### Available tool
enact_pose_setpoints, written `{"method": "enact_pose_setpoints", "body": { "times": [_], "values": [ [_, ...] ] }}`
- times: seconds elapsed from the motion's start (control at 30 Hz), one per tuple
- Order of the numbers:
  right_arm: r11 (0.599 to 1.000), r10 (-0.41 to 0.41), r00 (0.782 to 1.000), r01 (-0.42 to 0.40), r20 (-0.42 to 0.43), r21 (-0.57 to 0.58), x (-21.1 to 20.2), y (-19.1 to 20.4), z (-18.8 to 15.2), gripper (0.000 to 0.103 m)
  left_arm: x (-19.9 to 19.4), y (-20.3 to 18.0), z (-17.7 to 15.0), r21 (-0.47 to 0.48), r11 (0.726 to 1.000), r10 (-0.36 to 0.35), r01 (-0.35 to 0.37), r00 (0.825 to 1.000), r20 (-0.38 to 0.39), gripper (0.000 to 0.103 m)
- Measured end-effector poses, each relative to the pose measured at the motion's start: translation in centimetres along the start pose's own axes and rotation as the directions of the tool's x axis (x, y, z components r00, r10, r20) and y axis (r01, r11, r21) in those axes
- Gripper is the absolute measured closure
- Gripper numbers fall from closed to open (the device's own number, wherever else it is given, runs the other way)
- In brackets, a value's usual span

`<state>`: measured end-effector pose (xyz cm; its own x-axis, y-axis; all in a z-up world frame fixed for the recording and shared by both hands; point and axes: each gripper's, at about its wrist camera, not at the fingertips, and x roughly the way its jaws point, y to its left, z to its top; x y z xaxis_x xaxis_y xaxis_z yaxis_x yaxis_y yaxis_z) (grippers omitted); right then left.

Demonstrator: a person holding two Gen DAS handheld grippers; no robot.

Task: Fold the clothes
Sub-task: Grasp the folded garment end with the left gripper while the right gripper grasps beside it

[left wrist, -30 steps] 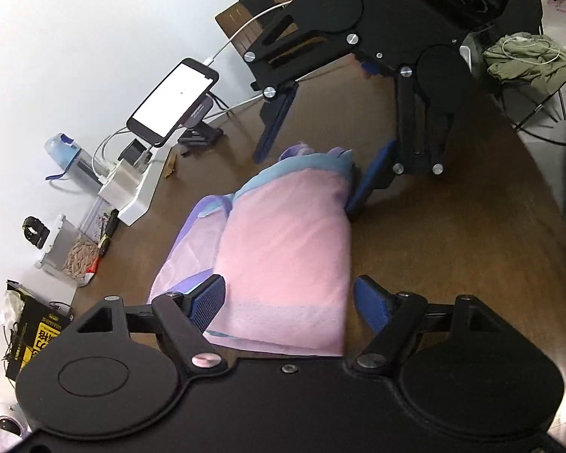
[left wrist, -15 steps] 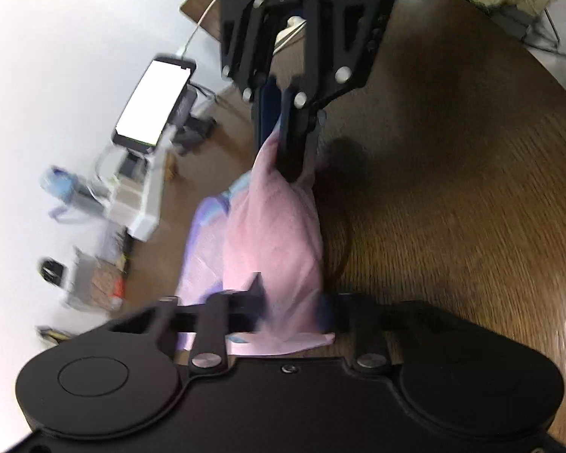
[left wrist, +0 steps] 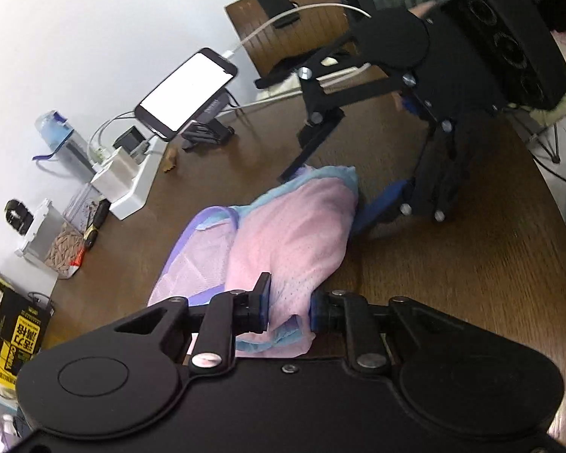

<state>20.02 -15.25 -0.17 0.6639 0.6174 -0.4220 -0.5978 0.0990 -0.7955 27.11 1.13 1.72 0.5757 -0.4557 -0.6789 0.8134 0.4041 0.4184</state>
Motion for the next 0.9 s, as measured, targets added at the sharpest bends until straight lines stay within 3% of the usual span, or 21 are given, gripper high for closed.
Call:
{"method": "enact_pose_setpoints", "body": {
  "times": [0.17,0.2,0.27,0.4,0.5,0.6,0.67,0.73,0.8,0.87,0.9],
  "values": [
    [1.000,0.007,1.000,-0.007,-0.029,-0.003,0.8,-0.4,-0.1,0.040,-0.3,0.6,0.2,-0.029,1.000,0.002,-0.001,1.000,0.025,0.084],
    [1.000,0.021,0.999,-0.021,-0.042,-0.001,1.1,-0.5,-0.2,0.060,-0.3,0.4,0.2,-0.022,1.000,0.004,-0.003,1.000,0.026,0.084],
    [0.999,0.050,0.997,-0.050,-0.059,0.015,1.5,-0.8,-0.4,0.082,-0.2,0.1,0.3,-0.007,1.000,0.006,-0.006,1.000,0.020,0.084],
    [0.973,0.156,0.988,-0.149,-0.024,0.174,0.6,-2.1,-0.3,0.086,0.2,-0.8,0.1,0.003,1.000,0.003,-0.003,1.000,-0.001,0.084],
    [0.926,0.240,0.971,-0.235,0.021,0.294,-0.7,-3.1,-0.1,0.086,-1.3,-2.7,0.0,-0.013,0.997,-0.075,0.075,0.997,0.013,0.084],
    [0.854,0.347,0.933,-0.355,0.091,0.381,-3.5,-3.8,0.3,0.086,-3.4,-4.9,0.0,-0.029,0.984,-0.175,0.176,0.984,0.038,0.084],
    [0.749,0.452,0.874,-0.480,0.177,0.456,-5.6,-4.6,0.2,0.086,-4.6,-5.7,0.4,-0.042,0.968,-0.244,0.247,0.967,0.067,0.084],
    [0.680,0.504,0.836,-0.539,0.217,0.497,-6.1,-5.5,0.0,0.086,-5.1,-5.3,0.8,-0.069,0.953,-0.288,0.295,0.953,0.096,0.084],
    [0.572,0.563,0.780,-0.606,0.273,0.553,-6.2,-7.0,-0.7,0.086,-5.4,-4.5,1.0,-0.097,0.939,-0.318,0.330,0.940,0.123,0.084],
    [0.476,0.598,0.739,-0.639,0.311,0.605,-5.4,-8.6,-1.6,0.086,-5.0,-3.1,0.6,-0.153,0.930,-0.313,0.334,0.938,0.147,0.084],
    [0.452,0.604,0.730,-0.644,0.319,0.618,-4.9,-9.1,-1.8,0.086,-4.6,-2.4,0.2,-0.190,0.923,-0.308,0.335,0.938,0.160,0.084]
  ]
}}
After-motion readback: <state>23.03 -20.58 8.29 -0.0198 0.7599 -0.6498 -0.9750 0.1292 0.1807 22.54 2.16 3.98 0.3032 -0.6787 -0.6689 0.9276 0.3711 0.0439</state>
